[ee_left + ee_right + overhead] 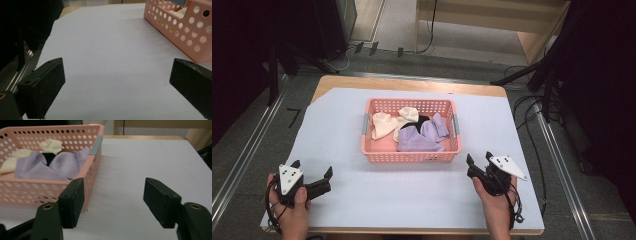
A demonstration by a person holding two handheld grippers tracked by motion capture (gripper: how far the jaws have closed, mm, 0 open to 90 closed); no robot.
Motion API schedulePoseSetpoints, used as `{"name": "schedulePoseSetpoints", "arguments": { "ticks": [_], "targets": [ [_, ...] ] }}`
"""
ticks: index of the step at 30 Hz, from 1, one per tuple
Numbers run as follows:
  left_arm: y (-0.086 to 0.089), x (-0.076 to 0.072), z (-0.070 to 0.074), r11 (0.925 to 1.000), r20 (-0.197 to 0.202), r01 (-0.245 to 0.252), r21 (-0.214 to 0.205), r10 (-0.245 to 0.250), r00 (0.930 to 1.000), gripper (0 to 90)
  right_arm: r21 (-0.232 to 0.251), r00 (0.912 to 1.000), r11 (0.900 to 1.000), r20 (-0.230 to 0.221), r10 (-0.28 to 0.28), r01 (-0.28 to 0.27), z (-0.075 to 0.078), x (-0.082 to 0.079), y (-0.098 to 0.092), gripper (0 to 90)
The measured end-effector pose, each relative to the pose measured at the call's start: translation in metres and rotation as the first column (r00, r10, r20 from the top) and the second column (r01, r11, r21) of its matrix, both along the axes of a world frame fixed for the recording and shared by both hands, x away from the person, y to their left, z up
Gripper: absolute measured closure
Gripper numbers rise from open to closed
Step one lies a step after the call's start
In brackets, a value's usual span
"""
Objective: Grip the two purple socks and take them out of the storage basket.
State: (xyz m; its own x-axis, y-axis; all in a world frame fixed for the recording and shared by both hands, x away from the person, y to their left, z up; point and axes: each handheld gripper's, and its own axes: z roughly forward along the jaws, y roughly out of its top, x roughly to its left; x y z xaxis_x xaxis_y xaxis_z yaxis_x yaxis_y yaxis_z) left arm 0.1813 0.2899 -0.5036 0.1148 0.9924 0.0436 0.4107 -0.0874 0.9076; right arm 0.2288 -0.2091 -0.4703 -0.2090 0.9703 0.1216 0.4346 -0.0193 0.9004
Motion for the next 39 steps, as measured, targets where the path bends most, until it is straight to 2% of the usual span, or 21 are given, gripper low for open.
{"name": "schedulePoseSetpoints", "arguments": {
  "ticks": [8,11,15,17,21,24,26,28,31,39],
  "targets": [
    [-0.003,0.002,-0.001,0.9997,-0.012,0.005,0.023,-0.005,0.9999,0.9,-0.006,0.9954,0.996,0.036,0.089,-0.089,0.017,0.014,0.036,46.1],
    [-0.003,0.003,-0.001,0.9997,-0.015,0.009,0.022,-0.009,0.9999,0.9,-0.043,0.9945,0.9947,0.044,0.095,-0.093,0.02,0.02,0.047,49.9],
    [-0.003,0.003,-0.001,0.9996,-0.017,0.013,0.023,-0.013,0.9998,0.9,-0.056,0.9947,0.9937,0.031,0.099,-0.097,0.023,0.03,0.061,52.3],
    [-0.003,0.003,-0.001,0.9995,-0.02,0.015,0.027,-0.014,0.9997,0.9,-0.064,0.9953,0.9935,0.018,0.095,-0.094,0.023,0.034,0.068,54.0],
    [-0.004,0.003,-0.001,0.9992,-0.02,0.019,0.036,-0.018,0.9996,0.9,-0.014,0.9901,0.99,-0.003,0.14,-0.14,0.023,0.043,0.08,56.2],
    [-0.004,0.003,-0.001,0.999,-0.017,0.021,0.039,-0.02,0.9997,0.9,-0.036,0.9893,0.9887,-0.019,0.144,-0.145,0.021,0.049,0.087,56.7],
    [-0.004,0.003,-0.001,0.999,-0.017,0.023,0.039,-0.022,0.9996,0.9,-0.024,0.9886,0.9889,-0.038,0.146,-0.147,0.02,0.053,0.087,59.0],
    [-0.004,0.003,-0.001,0.9989,-0.019,0.024,0.041,-0.024,0.9995,0.9,-0.011,0.9873,0.9879,-0.04,0.154,-0.154,0.017,0.057,0.089,61.7],
    [-0.005,0.003,-0.001,0.9989,-0.019,0.026,0.04,-0.025,0.9995,0.9,-0.013,0.9821,0.9831,-0.048,0.182,-0.183,0.014,0.063,0.093,63.2],
    [-0.005,0.003,-0.001,0.9985,-0.017,0.032,0.044,-0.031,0.9994,0.9,-0.02,0.972,0.9807,-0.139,0.19,-0.194,0.009,0.079,0.106,70.0]
  ]
}}
